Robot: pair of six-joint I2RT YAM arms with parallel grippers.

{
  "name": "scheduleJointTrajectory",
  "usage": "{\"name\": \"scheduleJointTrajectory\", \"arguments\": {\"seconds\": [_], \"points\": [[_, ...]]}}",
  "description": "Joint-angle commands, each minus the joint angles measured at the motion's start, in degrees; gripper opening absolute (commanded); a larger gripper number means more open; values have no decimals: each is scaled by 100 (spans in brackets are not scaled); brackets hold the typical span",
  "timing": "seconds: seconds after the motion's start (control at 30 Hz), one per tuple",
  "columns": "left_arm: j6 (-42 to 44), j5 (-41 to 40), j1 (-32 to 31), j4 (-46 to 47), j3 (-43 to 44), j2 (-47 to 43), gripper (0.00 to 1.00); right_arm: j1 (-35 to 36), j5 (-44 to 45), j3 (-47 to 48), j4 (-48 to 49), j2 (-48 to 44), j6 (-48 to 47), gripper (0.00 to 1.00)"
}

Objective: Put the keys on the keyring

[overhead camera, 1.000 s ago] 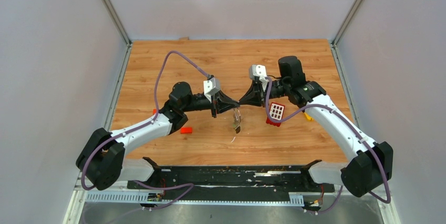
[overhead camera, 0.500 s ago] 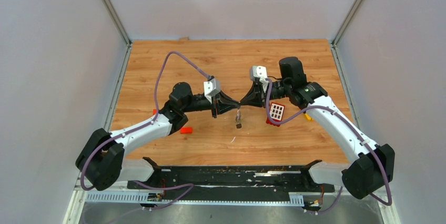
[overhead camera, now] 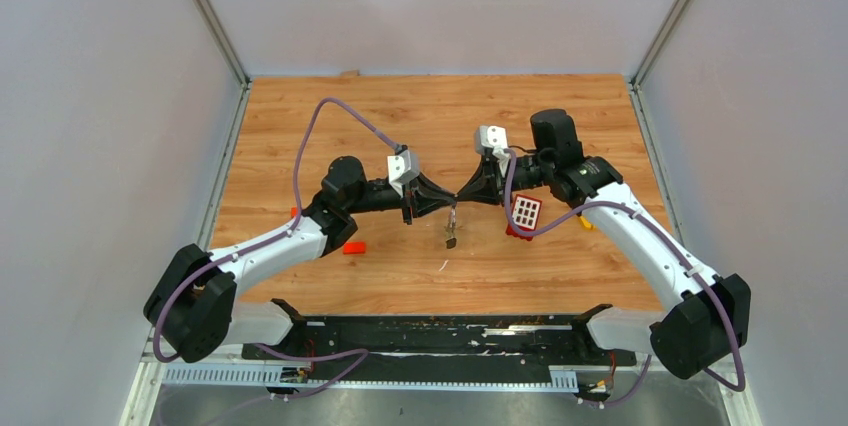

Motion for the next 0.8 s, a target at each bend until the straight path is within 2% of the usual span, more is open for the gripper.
{"name": "scheduleJointTrajectory", "arguments": {"seconds": [0.0,0.23,0.33,0.53,0.77], "points": [[48,43,-19,78,252,-89,16,13,-117,-13,200,-167,75,0],[-5,143,-52,130,292,-16,10,19,-127,-37,247,-106,144,0],[8,197,-53,143,283,-2,0,17,-132,-73,256,-80,163,0],[-164,264,-55,381,175,-25,0,12,-39,-60,306,-66,207,0],[-591,-82,-53,741,12,-68,0,-17,220,-35,351,-136,359,23]]}}
